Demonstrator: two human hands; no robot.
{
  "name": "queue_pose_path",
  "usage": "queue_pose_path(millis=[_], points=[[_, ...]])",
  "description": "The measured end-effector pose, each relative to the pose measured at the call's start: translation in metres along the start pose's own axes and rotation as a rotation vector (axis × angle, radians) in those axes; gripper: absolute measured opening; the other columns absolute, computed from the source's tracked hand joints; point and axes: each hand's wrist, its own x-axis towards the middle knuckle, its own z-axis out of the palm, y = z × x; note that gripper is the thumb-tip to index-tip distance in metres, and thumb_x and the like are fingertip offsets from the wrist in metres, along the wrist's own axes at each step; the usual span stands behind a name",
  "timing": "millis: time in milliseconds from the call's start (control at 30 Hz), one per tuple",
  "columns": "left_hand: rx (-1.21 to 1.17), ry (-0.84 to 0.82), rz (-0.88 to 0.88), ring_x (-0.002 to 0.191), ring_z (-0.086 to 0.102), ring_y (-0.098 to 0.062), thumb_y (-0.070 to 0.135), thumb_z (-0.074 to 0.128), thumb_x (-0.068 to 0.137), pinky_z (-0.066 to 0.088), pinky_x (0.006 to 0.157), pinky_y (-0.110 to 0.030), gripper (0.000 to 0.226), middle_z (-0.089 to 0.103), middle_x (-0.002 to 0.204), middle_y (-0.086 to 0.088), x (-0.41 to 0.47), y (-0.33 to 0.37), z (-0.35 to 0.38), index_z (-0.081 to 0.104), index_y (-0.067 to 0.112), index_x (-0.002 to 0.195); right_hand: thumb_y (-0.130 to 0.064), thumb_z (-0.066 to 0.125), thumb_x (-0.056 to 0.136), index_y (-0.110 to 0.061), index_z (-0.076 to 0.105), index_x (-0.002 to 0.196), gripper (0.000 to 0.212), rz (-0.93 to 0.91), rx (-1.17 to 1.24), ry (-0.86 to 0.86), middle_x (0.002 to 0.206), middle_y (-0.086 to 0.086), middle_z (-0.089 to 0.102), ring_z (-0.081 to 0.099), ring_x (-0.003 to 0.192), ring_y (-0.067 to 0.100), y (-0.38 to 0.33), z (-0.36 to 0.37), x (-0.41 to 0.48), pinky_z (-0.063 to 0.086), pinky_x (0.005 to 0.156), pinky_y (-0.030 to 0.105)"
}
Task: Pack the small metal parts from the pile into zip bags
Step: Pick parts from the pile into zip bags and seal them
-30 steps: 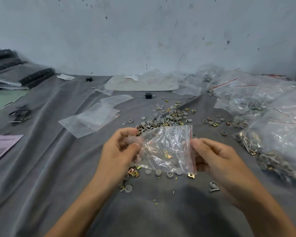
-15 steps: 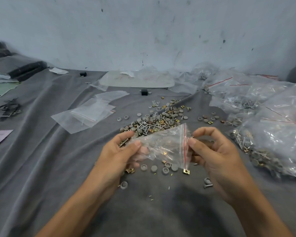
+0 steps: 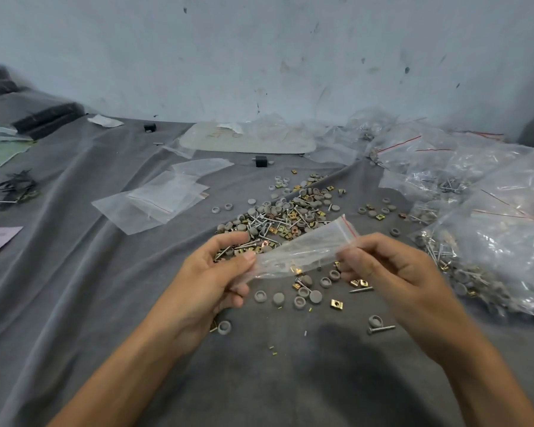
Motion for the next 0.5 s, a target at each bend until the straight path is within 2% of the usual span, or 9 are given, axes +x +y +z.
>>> queue_pose_path(millis=[67,133,167,200,267,300,333,400,500], points=[[0.279,-0.042,0.044,0.052,0.051,-0.006,0.025,0.066,0.096,0.046,0.045,-0.022,0.011,0.057,0.065,0.006,-0.001,-0.002,-0.003,0.075,0.03,0.1,-0.035,0.063,0.089,-0.024,0.075,0.093,0.017,0.007,0.021,-0.014,0.087,0.003,0.073,0.071,0.082,0.014,-0.001,-0.002,-0.001,0.055,0.076,0.02],[0.664,-0.001,0.194,0.058,0.052,-0.001,0.056,0.055,0.095,0.048,0.054,-0.021,0.027,0.059,0.073,0.015,-0.004,-0.004,-0.005,0.075,0.037,0.095,-0.034,0.06,0.091,-0.022,0.073,0.091,0.017,0.017,0.02,-0.042,0.087,0.003,0.072,0.071,0.082,0.014,-0.002,-0.002,-0.002,0.054,0.075,0.019],[0.773,0.015,0.275,0.068,0.057,0.001,0.073,0.051,0.087,0.046,0.061,-0.014,0.039,0.062,0.084,0.017,-0.006,-0.003,-0.006,0.073,0.043,0.097,-0.033,0.06,0.092,-0.021,0.072,0.089,0.017,0.018,0.009,-0.061,0.086,0.004,0.072,0.071,0.081,0.014,-0.003,0.0,-0.002,0.054,0.074,0.019],[0.798,-0.024,0.318,0.082,0.059,0.005,0.084,0.048,0.079,0.043,0.067,-0.009,0.049,0.064,0.097,0.02,-0.009,-0.002,-0.004,0.071,0.048,0.103,-0.033,0.061,0.091,-0.02,0.071,0.088,0.017,0.016,-0.001,-0.078,0.084,0.006,0.072,0.07,0.079,0.015,-0.004,0.002,-0.003,0.054,0.071,0.022],[0.806,-0.188,0.334,0.096,0.061,0.006,0.092,0.05,0.067,0.044,0.077,-0.013,0.063,0.065,0.109,0.027,-0.017,-0.003,0.001,0.065,0.054,0.115,-0.034,0.066,0.089,-0.016,0.071,0.085,0.019,0.004,-0.009,-0.093,0.079,0.011,0.07,0.067,0.073,0.025,-0.005,0.01,-0.005,0.054,0.066,0.032],[0.833,-0.224,0.33,0.093,0.062,0.005,0.09,0.055,0.066,0.046,0.077,-0.016,0.059,0.066,0.106,0.03,-0.02,-0.007,0.004,0.063,0.058,0.115,-0.034,0.068,0.088,-0.013,0.071,0.083,0.021,-0.01,-0.008,-0.092,0.076,0.013,0.069,0.065,0.069,0.028,-0.005,0.014,-0.005,0.052,0.063,0.034],[0.839,-0.235,0.33,0.085,0.062,0.006,0.083,0.061,0.07,0.048,0.074,-0.02,0.047,0.068,0.098,0.029,-0.022,-0.01,0.009,0.063,0.059,0.11,-0.034,0.07,0.086,-0.012,0.069,0.08,0.023,-0.02,-0.005,-0.087,0.072,0.013,0.067,0.061,0.063,0.026,-0.005,0.017,-0.006,0.049,0.057,0.03],[0.707,-0.255,0.323,0.07,0.059,0.002,0.059,0.07,0.084,0.045,0.066,-0.026,0.022,0.072,0.083,0.016,-0.023,-0.012,0.016,0.072,0.044,0.099,-0.037,0.075,0.082,-0.011,0.067,0.076,0.028,-0.013,0.001,-0.073,0.064,0.011,0.063,0.053,0.055,0.013,-0.006,0.021,-0.006,0.041,0.051,0.019],[0.518,-0.316,0.221,0.07,0.059,-0.006,0.035,0.074,0.089,0.044,0.065,-0.025,0.012,0.072,0.078,0.004,-0.022,-0.004,0.012,0.076,0.024,0.094,-0.041,0.078,0.08,-0.011,0.063,0.073,0.035,0.013,0.011,-0.045,0.059,0.014,0.057,0.049,0.054,0.015,-0.008,0.016,-0.006,0.038,0.05,0.022]])
